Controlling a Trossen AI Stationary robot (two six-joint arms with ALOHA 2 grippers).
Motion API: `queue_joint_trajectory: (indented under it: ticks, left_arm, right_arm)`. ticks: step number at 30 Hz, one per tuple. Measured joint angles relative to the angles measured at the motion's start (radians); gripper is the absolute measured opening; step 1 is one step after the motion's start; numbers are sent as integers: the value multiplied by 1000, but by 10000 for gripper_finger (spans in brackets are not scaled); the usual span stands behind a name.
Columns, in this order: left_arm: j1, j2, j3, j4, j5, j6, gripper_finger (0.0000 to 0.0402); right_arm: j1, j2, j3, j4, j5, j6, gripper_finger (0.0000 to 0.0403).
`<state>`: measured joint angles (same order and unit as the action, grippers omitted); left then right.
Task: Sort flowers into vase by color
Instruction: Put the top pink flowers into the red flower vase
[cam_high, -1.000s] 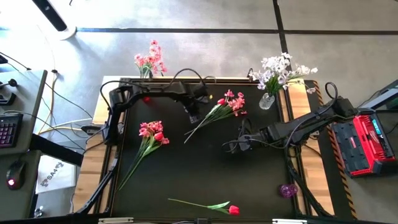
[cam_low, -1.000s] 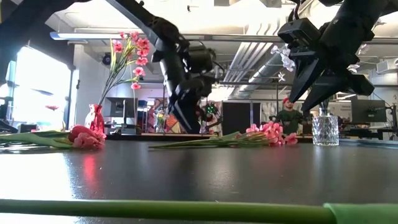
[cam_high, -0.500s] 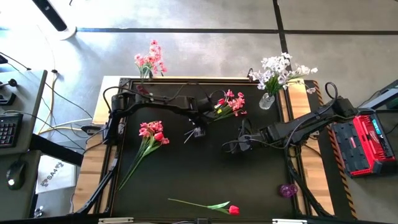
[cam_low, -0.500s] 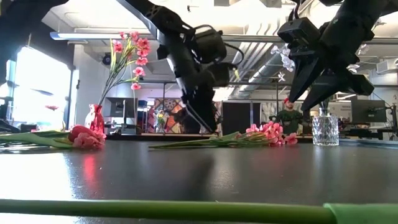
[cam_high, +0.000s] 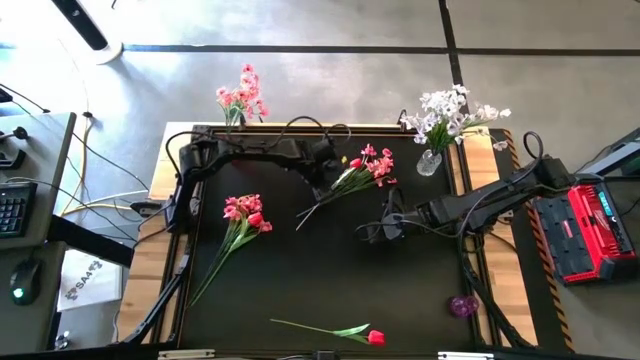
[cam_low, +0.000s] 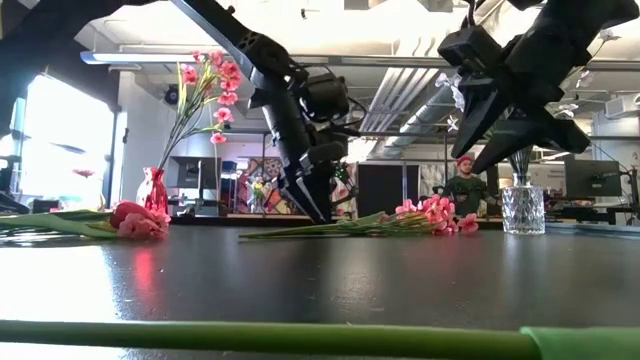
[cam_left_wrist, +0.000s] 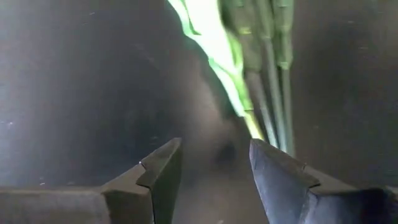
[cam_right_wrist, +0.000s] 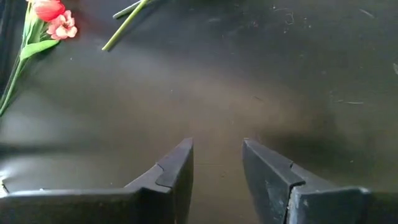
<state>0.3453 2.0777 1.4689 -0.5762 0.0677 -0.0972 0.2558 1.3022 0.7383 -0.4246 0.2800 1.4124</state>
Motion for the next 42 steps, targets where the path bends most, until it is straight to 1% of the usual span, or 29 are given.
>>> queue_joint_trajectory:
  ticks: [3, 5, 9, 11, 15, 17, 19, 21, 24, 29, 34, 37, 40, 42]
  left_arm:
    - [26, 0, 0, 0, 13, 12, 180]
    - [39, 0, 0, 3, 74, 12, 179]
    - [41, -1, 0, 33, 235, 11, 177]
    - [24, -1, 0, 58, 264, 13, 177]
    - [-28, -1, 0, 133, 230, 73, 177]
    - [-58, 0, 0, 172, 146, 97, 177]
    - [-81, 5, 2, 199, 48, 72, 177]
    - [-90, 5, 1, 191, 9, 39, 177]
    - [-81, 5, 2, 192, -4, 1, 177]
    - [-54, 8, 2, 145, 2, -4, 177]
    - [-50, 49, 0, 83, 114, 40, 177]
    - [-76, 54, 1, 81, 143, 83, 176]
    - [-105, 55, 1, 83, 110, 123, 173]
    - [-118, 55, 1, 82, 36, 117, 170]
  right_arm:
    - [0, 0, 0, 0, -1, -3, 126]
    - [0, 0, 0, 0, -1, -3, 126]
    - [0, 0, 0, -2, -1, -7, 126]
    - [0, 0, 0, -5, -2, -7, 126]
    - [-1, 0, 0, -4, -2, -16, 126]
    - [-1, 0, 0, -5, -2, -18, 126]
    - [-1, 0, 0, -4, -9, -18, 126]
    - [-1, 0, 0, -5, -29, -15, 126]
    - [-1, 0, 0, -5, -46, -13, 126]
    - [-9, 0, 0, -9, -53, -25, 126]
    - [-32, 0, 0, -11, -81, -36, 126]
    - [-40, 0, 0, -11, -90, -43, 126]
    - [-40, 0, 0, -9, -90, -43, 126]
    - [-40, 0, 0, -6, -92, -43, 126]
